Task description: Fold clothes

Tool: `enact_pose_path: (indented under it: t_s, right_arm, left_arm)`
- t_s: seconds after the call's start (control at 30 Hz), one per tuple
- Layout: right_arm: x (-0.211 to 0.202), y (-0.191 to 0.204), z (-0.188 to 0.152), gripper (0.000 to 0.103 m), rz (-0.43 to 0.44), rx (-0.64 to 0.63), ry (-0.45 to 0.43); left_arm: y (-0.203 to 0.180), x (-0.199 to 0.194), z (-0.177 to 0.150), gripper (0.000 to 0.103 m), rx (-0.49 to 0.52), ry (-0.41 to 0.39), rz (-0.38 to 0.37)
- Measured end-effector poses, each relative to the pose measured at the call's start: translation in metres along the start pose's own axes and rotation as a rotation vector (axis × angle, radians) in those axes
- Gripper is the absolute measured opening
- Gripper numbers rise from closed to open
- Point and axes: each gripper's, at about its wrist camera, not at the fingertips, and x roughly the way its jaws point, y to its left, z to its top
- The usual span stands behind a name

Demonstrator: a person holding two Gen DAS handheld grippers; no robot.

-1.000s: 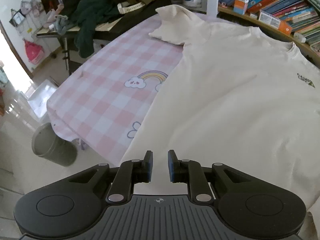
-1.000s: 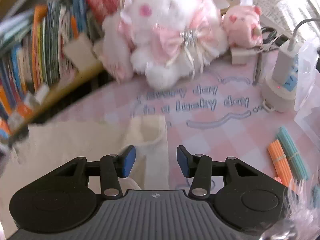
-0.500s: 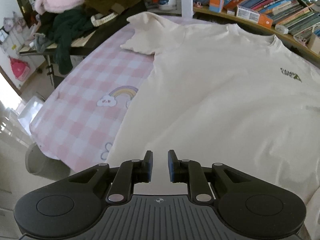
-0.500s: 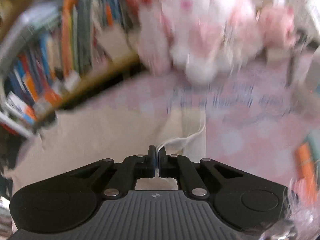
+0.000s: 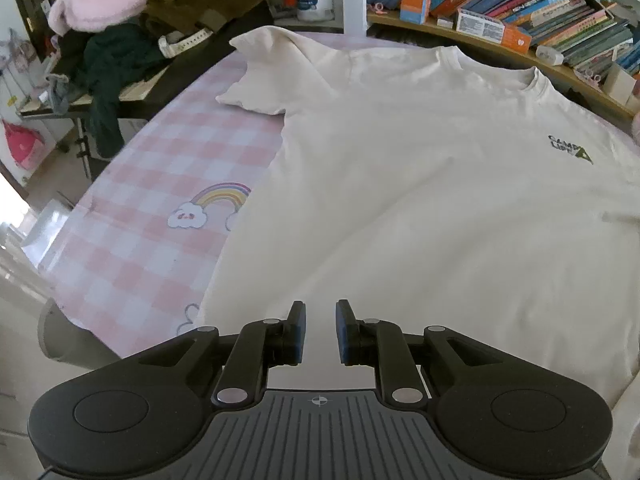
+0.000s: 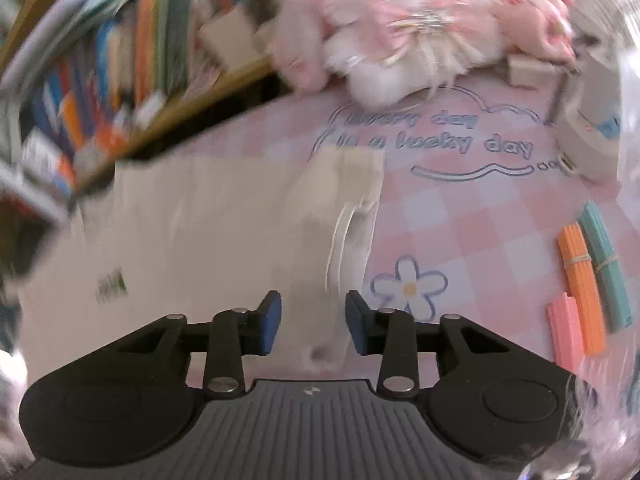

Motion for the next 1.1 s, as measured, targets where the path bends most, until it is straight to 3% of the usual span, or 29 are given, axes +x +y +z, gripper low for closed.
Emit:
enact_pose_path:
  t_s: [0.03,0.1,0.2,0.3,0.37,0.4,0.47,0.53,0.73,0.9,0.93,0.97,1.1]
  right_arm:
    - [-0.001,0.006,-0.003,0.003,-0.022,-0.057,0.0]
    - [-0.013,0.011,-0.006,0.001,-0.034,-0.101,-0.027]
    - [-0.042,0.003,-0.008,0.001,0.046,-0.008,-0.106]
    - [-0.032,-0.002,-0.014,0.001,0.021,0.015,-0.001]
    - [-0.026,-0.006,-0.017,0.006,-0.019,0.016,0.028]
    - [-0.028,-0.006,-0.014,0.01,-0.024,0.026,-0.006]
    - [-0.027,-0.004,-0.007,0.039,0.002,0.042,-0.047]
    - [-0.02,-0.002,-0.001,0.04,0.005,0.046,-0.059]
    - [0.02,0.02,0.027,0.04,-0.196,-0.091,-0.115]
    - [0.048,0.026,0.045,0.044,-0.263,-0.179,-0.034]
    - [0.049,0.029,0.045,0.036,-0.274,-0.213,-0.023]
    - [0.048,0.03,0.044,0.021,-0.263,-0.235,-0.015]
    - [0.053,0.03,0.05,0.015,-0.289,-0.277,-0.03]
  left_arm:
    - [-0.001,0.001,0.001,0.017,0.003,0.0,-0.004]
    - [-0.003,0.002,0.003,0.017,0.013,-0.006,-0.008]
    - [-0.006,0.003,0.005,0.017,0.018,-0.021,-0.023]
    - [-0.007,0.009,0.005,0.017,0.017,-0.005,-0.031]
    - [-0.01,0.012,0.005,0.017,0.024,0.003,-0.031]
    - [-0.011,0.013,0.004,0.017,0.027,0.005,-0.036]
    - [-0.013,0.015,0.005,0.017,0.037,0.01,-0.04]
    - [-0.015,0.015,0.007,0.017,0.043,0.006,-0.04]
    - [-0.016,0.013,0.009,0.017,0.051,-0.004,-0.042]
    - [-0.009,0.007,0.005,0.017,0.026,-0.002,-0.022]
    - [-0.006,0.006,0.003,0.017,0.016,-0.002,-0.017]
    - [-0.003,0.006,0.001,0.017,0.005,0.001,-0.011]
    - [0.007,0.005,-0.006,0.017,-0.03,0.019,0.01]
